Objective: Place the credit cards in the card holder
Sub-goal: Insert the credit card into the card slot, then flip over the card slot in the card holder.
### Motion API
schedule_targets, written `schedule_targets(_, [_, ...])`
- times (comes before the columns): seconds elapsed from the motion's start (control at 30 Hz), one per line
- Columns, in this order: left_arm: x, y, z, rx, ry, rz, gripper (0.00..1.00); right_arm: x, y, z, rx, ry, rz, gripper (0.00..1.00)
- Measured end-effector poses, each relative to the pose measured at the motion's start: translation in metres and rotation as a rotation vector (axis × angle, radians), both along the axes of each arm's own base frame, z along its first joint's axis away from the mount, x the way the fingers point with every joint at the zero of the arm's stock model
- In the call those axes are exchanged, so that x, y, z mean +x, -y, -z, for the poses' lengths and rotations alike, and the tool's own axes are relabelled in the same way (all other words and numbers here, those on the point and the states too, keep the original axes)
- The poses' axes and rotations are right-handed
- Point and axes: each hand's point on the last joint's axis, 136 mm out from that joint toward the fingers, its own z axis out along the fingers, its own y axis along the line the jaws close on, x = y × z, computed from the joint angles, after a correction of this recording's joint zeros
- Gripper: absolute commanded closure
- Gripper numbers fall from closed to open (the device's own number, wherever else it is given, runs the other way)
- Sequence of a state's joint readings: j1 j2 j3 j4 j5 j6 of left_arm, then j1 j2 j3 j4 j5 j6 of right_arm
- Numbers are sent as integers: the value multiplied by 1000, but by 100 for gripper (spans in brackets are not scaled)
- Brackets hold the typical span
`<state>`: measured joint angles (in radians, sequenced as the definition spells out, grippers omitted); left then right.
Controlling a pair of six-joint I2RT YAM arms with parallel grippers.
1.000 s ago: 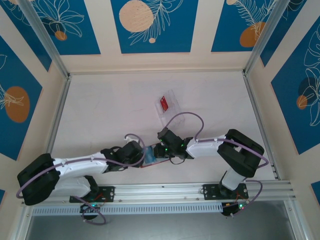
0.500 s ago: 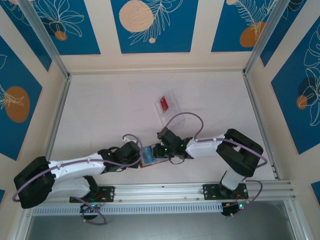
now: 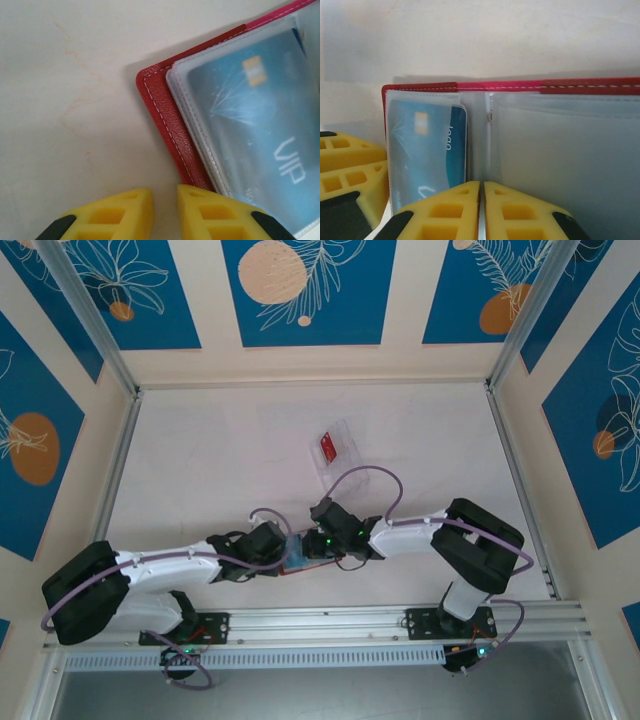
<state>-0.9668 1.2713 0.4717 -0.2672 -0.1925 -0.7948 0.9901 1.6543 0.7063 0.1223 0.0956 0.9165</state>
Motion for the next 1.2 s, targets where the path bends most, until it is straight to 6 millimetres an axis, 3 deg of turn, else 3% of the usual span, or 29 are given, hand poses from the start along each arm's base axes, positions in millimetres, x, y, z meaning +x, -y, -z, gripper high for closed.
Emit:
schedule_targets(0.27, [0, 0, -2, -4, 4, 0, 78, 2, 5, -5, -42, 18, -8, 81])
schedule_targets(0.5, [0, 0, -3, -7, 6, 0, 77, 15, 24, -43, -87, 121, -30, 69])
schedule_targets(0.67, [0, 0, -1, -1, 1, 0, 77, 29, 32, -52, -162, 177, -67, 67])
schedule_targets(1.2, [0, 0, -1, 2, 3, 7, 76, 37, 45, -5, -407, 165, -141, 64])
